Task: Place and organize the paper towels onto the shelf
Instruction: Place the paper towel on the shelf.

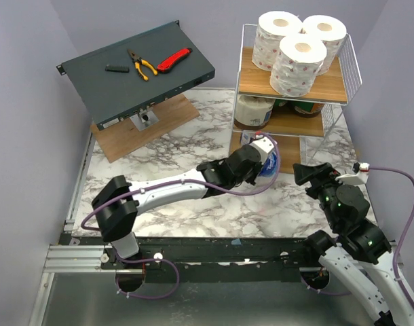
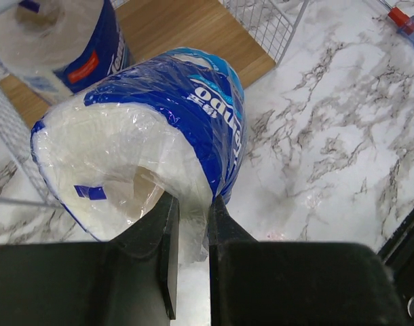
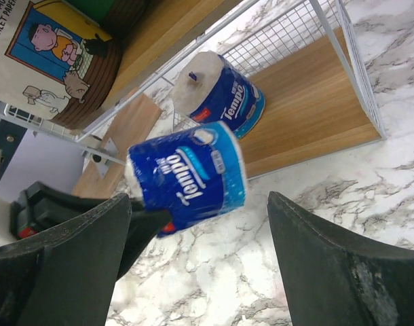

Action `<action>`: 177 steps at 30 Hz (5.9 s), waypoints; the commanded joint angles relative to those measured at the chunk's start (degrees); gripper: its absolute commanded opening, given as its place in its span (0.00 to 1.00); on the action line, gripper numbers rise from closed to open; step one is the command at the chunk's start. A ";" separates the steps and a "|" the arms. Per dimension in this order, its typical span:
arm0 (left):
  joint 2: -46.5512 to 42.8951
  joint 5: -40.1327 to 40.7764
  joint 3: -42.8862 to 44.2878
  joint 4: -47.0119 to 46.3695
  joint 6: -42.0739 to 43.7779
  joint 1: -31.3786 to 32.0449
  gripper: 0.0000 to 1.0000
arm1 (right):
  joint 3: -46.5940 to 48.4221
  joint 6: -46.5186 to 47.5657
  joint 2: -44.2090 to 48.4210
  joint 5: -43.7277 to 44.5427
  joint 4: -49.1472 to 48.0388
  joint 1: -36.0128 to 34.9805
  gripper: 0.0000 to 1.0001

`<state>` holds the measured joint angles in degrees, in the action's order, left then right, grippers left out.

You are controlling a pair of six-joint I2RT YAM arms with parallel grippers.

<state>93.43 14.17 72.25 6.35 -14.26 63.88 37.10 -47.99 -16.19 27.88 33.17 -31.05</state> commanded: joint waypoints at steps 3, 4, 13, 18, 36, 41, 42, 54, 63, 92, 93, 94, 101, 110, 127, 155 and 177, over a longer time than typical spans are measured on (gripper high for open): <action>7.85 -0.22 8.82 -3.63 4.63 0.45 0.00 | -0.75 -0.08 0.23 1.71 0.41 -0.23 0.85; 8.78 -0.08 9.51 -3.67 4.77 0.45 0.00 | -0.72 -0.09 0.27 1.70 0.41 -0.23 0.84; 16.99 3.37 15.63 -6.05 6.47 0.45 0.00 | -1.30 -0.12 1.90 1.56 0.07 -0.22 0.85; 21.15 4.65 20.76 -4.79 7.98 0.44 0.01 | -1.13 0.49 1.98 2.09 -0.12 -0.24 0.85; 28.08 9.05 27.62 0.29 9.30 0.43 0.13 | -1.15 1.32 3.39 4.21 -0.47 -0.24 0.85; 28.38 9.38 27.49 0.16 8.97 0.34 0.28 | -1.13 1.23 3.52 4.58 -0.38 -0.24 0.85; 28.26 9.30 27.51 0.16 8.92 0.37 0.32 | -1.08 1.15 3.58 4.66 -0.32 -0.24 0.85; 23.73 8.73 24.42 -1.86 8.43 0.58 0.62 | -1.07 1.06 3.24 4.66 -0.12 -0.18 0.84; 17.37 9.69 20.48 -3.62 8.96 1.85 0.68 | -0.98 0.61 3.49 5.24 0.32 -0.20 0.85; 23.67 -9.89 -4.01 -53.96 -2.83 -1.01 0.11 | -1.16 -0.53 5.11 4.51 0.93 -0.24 0.84; 24.63 -10.11 -3.20 -53.68 -3.47 -1.16 0.12 | -1.13 -0.53 5.11 4.61 0.94 -0.18 0.84; 25.33 -10.12 -2.27 -53.45 -4.17 -1.36 0.11 | -1.08 -0.53 5.02 4.58 1.03 -0.19 0.84; 28.11 -10.95 -1.67 -56.16 -10.61 -2.67 0.10 | -1.52 -0.44 5.12 4.48 0.45 -0.24 0.84; 12.41 -7.28 -25.04 -68.67 -9.60 -0.74 0.12 | -2.01 -2.36 -1.80 6.06 1.20 -0.26 0.90; -28.44 13.73 -54.79 -50.98 -12.35 2.06 0.16 | -19.78 -0.38 -20.21 9.40 -30.08 -0.24 0.87; -44.82 18.48 -63.73 -43.09 -12.29 2.08 0.21 | -17.48 6.99 -56.96 20.04 -68.50 -0.20 0.88; -48.25 18.24 -66.09 -41.17 -13.25 2.05 0.21 | -13.44 14.96 -73.62 24.06 -85.68 0.32 0.87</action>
<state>46.24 31.46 7.22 -35.77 -26.92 65.76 22.61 -35.66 -87.09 48.66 -45.67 -31.05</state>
